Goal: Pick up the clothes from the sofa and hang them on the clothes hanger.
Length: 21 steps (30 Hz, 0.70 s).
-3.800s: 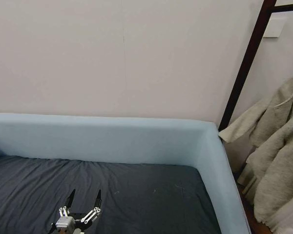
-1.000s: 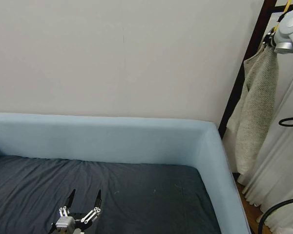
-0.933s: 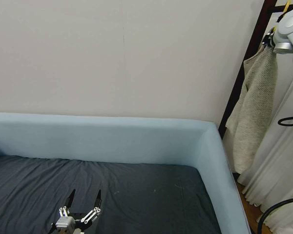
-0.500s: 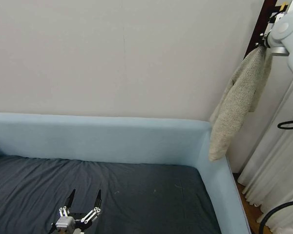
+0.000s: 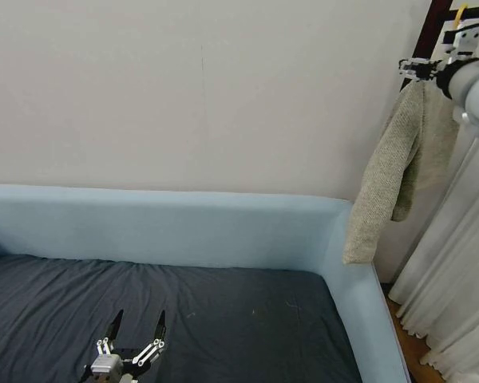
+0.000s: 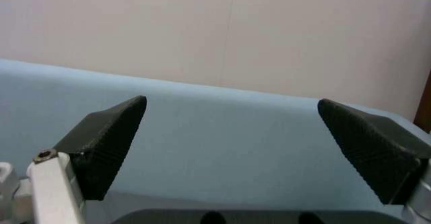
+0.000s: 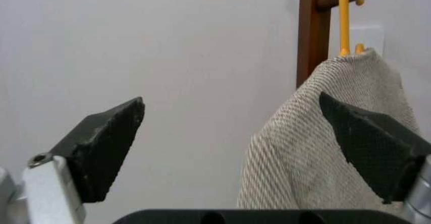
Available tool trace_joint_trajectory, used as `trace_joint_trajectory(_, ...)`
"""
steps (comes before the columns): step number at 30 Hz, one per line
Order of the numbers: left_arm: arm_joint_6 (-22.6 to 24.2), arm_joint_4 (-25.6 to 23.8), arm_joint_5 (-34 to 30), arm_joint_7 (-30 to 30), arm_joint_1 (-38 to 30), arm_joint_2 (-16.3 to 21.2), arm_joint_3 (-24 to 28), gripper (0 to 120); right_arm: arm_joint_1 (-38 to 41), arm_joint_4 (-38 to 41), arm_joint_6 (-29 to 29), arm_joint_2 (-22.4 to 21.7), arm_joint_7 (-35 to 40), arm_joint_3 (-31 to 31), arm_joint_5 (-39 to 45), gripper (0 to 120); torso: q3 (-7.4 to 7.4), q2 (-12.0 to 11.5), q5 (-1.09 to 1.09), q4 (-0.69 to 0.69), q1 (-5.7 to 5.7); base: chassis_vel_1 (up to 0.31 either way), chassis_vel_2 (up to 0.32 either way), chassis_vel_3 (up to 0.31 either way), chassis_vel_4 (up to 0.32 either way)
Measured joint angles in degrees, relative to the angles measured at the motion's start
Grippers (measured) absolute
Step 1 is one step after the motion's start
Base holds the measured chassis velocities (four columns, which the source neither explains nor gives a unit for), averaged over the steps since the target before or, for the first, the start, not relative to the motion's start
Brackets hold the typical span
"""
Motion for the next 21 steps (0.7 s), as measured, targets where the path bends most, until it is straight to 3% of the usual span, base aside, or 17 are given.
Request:
trace_joint_trajectory(3, 0.0, 0.0, 0.0, 0.0, 0.0, 0.0, 0.0, 100, -5.3, 3.6, 1.8, -2.1, -1.0, 3.1, 0.4, 100, 0.00, 0.0, 0.03, -0.02, 0.00, 0.000, 0.000, 0.000, 0.000)
trace_joint_trajectory(7, 0.0, 0.0, 0.0, 0.0, 0.0, 0.0, 0.0, 100, -23.0, 14.7, 7.6, -5.8, -5.1, 11.6, -1.1, 100, -0.01, 0.0, -0.11, 0.06, -0.01, 0.000, 0.000, 0.000, 0.000)
trace_joint_trajectory(8, 0.0, 0.0, 0.0, 0.0, 0.0, 0.0, 0.0, 100, -23.0, 14.7, 7.6, -5.8, -5.1, 11.6, -1.1, 100, -0.01, 0.0, -0.11, 0.06, -0.01, 0.000, 0.000, 0.000, 0.000)
trace_joint_trajectory(10, 0.0, 0.0, 0.0, 0.0, 0.0, 0.0, 0.0, 100, -34.9, 17.2, 10.3, -3.4, -6.1, 16.3, -5.9, 100, 0.01, 0.0, 0.03, 0.04, -0.01, 0.000, 0.000, 0.000, 0.000)
trace_joint_trajectory(13, 0.0, 0.0, 0.0, 0.0, 0.0, 0.0, 0.0, 100, -42.5, 18.1, 12.0, 0.3, -6.9, 19.3, -12.0, 100, 0.01, 0.0, -0.04, 0.07, 0.00, 0.000, 0.000, 0.000, 0.000)
trace_joint_trajectory(15, 0.0, 0.0, 0.0, 0.0, 0.0, 0.0, 0.0, 100, -53.6, 19.6, 13.1, 4.7, -8.4, 25.6, -18.9, 100, 0.01, 0.0, 0.00, 0.10, 0.00, 0.000, 0.000, 0.000, 0.000)
trace_joint_trajectory(17, 0.0, 0.0, 0.0, 0.0, 0.0, 0.0, 0.0, 100, -63.7, 20.3, 15.3, 8.3, -10.4, 31.0, -25.3, 100, 0.01, 0.0, 0.00, 0.04, 0.01, 0.000, 0.000, 0.000, 0.000)
trace_joint_trajectory(18, 0.0, 0.0, 0.0, 0.0, 0.0, 0.0, 0.0, 100, -63.7, 20.3, 15.3, 8.3, -10.4, 31.0, -25.3, 100, 0.01, 0.0, 0.00, 0.04, 0.01, 0.000, 0.000, 0.000, 0.000)
trace_joint_trajectory(21, 0.0, 0.0, 0.0, 0.0, 0.0, 0.0, 0.0, 100, -78.0, 21.5, 19.6, 14.9, -13.7, 38.0, -34.7, 100, 0.01, 0.0, 0.01, -0.01, 0.00, 0.000, 0.000, 0.000, 0.000)
